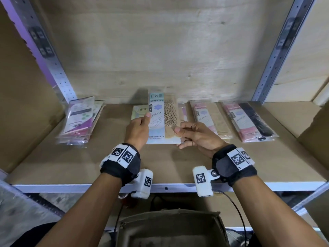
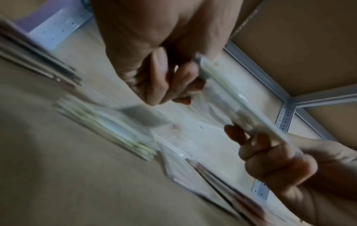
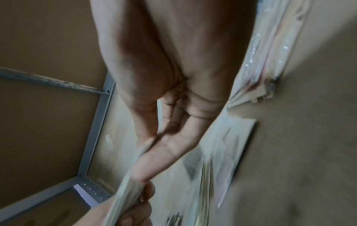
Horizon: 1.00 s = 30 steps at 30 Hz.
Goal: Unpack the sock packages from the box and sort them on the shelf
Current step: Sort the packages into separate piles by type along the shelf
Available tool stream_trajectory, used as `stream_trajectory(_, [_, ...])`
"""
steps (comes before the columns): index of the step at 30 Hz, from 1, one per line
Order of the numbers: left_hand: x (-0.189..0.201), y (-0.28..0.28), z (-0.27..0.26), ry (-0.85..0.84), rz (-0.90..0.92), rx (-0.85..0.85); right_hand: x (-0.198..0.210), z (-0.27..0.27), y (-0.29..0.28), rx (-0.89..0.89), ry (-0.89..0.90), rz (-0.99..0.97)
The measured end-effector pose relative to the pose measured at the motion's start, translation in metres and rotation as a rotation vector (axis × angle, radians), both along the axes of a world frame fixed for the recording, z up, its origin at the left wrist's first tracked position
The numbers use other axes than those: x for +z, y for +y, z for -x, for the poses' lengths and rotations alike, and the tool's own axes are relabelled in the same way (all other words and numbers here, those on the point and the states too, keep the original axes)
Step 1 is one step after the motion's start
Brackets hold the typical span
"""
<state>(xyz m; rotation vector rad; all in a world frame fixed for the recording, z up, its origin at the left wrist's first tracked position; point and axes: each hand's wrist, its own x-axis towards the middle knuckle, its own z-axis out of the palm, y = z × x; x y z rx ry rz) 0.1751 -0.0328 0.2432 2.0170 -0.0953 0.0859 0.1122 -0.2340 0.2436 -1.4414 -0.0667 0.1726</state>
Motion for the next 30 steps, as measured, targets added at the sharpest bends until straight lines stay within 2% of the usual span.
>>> stream_trajectory(5, [0.017,0.003,-0.016,0.080,0.035,-0.283,0.020,-0.008,-0.015,-0.200,-0.020,0.237])
stream_trajectory(8, [0.022,0.000,-0.023,0.090,-0.031,-0.380,0.028,-0.019,-0.021,-0.295,-0.006,0.461])
stream_trajectory(11, [0.025,-0.010,-0.026,0.105,-0.110,-0.342,0.036,-0.033,-0.023,-0.323,0.036,0.614])
stream_trajectory(17, [0.029,-0.031,-0.024,0.113,-0.327,-0.271,0.039,-0.047,-0.023,-0.242,0.215,0.941])
stream_trajectory(22, [0.028,-0.043,-0.022,0.197,-0.444,-0.236,0.037,-0.048,-0.011,-0.231,0.313,0.955])
stream_trajectory(26, [0.027,-0.046,-0.021,0.196,-0.555,-0.246,0.036,-0.048,-0.005,-0.228,0.295,1.054])
stream_trajectory(30, [0.025,-0.049,-0.020,0.214,-0.567,-0.263,0.038,-0.047,-0.001,-0.243,0.272,1.131])
